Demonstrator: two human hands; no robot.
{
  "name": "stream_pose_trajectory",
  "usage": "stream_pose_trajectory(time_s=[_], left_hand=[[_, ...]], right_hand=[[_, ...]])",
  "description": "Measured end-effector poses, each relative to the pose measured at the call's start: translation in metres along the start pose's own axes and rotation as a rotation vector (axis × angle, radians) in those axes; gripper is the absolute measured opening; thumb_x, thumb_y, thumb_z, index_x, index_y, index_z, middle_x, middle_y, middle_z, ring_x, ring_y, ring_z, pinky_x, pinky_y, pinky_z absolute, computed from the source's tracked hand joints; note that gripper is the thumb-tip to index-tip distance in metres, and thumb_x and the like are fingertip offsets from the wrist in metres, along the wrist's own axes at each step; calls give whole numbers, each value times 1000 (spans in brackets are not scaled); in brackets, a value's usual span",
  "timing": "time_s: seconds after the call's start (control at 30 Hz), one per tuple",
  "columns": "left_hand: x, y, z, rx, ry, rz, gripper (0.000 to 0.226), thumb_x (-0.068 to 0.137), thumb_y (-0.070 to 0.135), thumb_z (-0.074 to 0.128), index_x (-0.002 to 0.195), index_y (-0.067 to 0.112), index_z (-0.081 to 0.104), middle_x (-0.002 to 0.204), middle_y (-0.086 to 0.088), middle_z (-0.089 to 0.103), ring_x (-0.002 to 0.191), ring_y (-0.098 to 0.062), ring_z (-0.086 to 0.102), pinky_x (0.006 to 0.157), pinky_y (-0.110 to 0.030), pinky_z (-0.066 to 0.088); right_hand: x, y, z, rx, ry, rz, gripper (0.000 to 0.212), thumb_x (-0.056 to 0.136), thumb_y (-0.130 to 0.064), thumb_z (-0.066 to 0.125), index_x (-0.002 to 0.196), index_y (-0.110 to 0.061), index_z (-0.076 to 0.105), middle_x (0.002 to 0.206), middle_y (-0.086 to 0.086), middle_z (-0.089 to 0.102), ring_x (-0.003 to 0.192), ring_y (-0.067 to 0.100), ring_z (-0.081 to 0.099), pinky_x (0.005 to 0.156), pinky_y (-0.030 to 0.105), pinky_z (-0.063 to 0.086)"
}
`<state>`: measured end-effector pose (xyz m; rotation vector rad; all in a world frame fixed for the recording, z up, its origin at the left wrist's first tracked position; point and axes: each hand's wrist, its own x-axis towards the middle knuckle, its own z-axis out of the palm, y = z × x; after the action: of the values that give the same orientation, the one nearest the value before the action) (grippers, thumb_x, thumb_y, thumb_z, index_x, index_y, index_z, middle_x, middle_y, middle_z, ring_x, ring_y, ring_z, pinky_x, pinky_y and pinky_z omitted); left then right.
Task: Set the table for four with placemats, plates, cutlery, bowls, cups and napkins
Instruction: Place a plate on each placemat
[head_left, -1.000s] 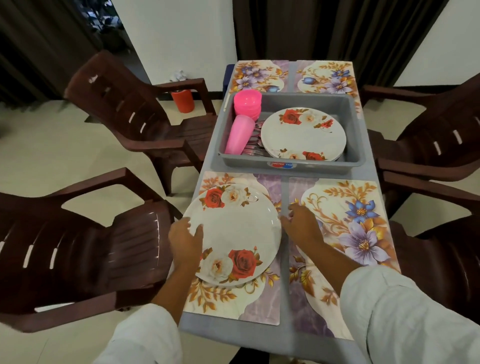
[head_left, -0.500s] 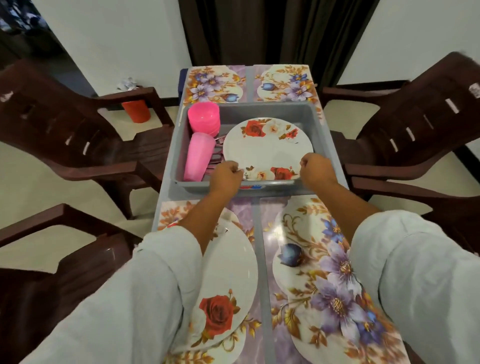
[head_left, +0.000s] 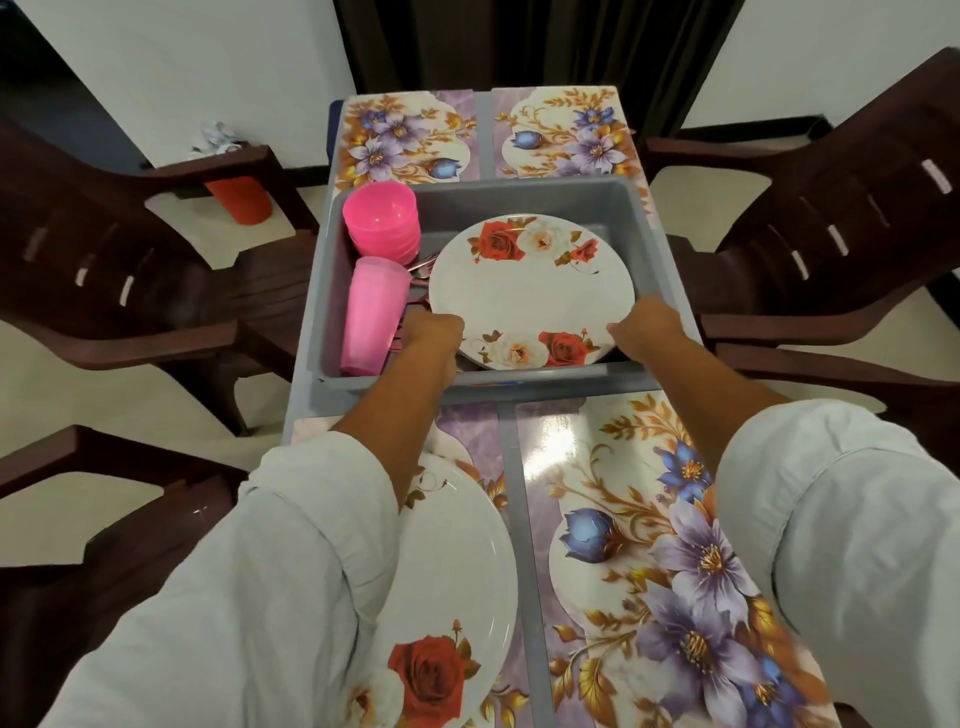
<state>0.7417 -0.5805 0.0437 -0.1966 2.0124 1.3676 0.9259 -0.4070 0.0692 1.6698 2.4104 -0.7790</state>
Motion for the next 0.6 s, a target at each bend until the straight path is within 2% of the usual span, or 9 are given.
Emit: stream_pose_trajectory(time_s=[0.07, 0.17, 0.27, 0.33, 0.4, 0.47, 0.53, 0.6], left_hand=[[-2, 0, -2, -63, 8, -22, 27, 86, 0, 64, 112, 3, 60, 94, -11, 68, 76, -23, 65, 53, -26, 52], [-1, 0, -4, -135, 17, -71, 15, 91, 1, 64, 106, 5, 61, 84, -6, 63, 61, -15, 56, 41, -18, 42], [-2, 1, 0, -160, -15, -83, 10, 90, 6, 66, 99, 7, 60, 86, -7, 62, 58, -14, 52, 52, -23, 46], [-3, 2, 5, -109, -6, -61, 14, 89, 7, 66, 101, 9, 61, 90, -9, 67, 67, -19, 61, 63, -30, 55], [-5, 1, 8, -26, 14, -35, 24, 87, 5, 65, 111, 7, 61, 101, -12, 68, 83, -24, 67, 69, -34, 59], [-4, 0, 10, 20, 3, -24, 32, 85, 2, 66, 117, 4, 62, 105, -12, 68, 90, -28, 69, 78, -40, 62], [-4, 2, 10, 40, -3, -38, 34, 84, 1, 67, 117, 4, 63, 104, -13, 69, 91, -29, 70, 82, -45, 62], [0, 3, 8, 54, 5, -54, 32, 84, 4, 67, 116, 4, 64, 103, -12, 70, 92, -28, 70, 82, -41, 61]], right_hand=[[3, 1, 2, 36, 32, 50, 30, 99, -24, 64, 120, -1, 60, 117, 18, 65, 100, 30, 64, 75, 31, 46], [6, 1, 4, 64, 79, 97, 29, 98, -24, 67, 115, -1, 63, 114, 18, 68, 101, 32, 67, 78, 33, 50], [7, 0, 7, 59, 117, 113, 29, 97, -25, 68, 114, -1, 64, 114, 19, 68, 102, 33, 68, 81, 33, 51], [7, 0, 8, 61, 133, 125, 29, 96, -23, 69, 115, -1, 64, 114, 19, 68, 103, 33, 68, 85, 35, 54], [6, 0, 9, 54, 143, 127, 28, 97, -22, 69, 116, -1, 65, 115, 19, 68, 103, 32, 68, 86, 35, 54], [6, 0, 9, 58, 154, 126, 28, 97, -21, 69, 116, -1, 65, 115, 18, 68, 103, 32, 68, 84, 33, 53], [6, 0, 8, 58, 161, 129, 29, 97, -21, 69, 116, -1, 65, 115, 19, 68, 103, 32, 68, 83, 33, 53], [5, 0, 8, 68, 162, 135, 29, 97, -22, 69, 116, -1, 65, 115, 19, 68, 104, 32, 68, 84, 33, 54]])
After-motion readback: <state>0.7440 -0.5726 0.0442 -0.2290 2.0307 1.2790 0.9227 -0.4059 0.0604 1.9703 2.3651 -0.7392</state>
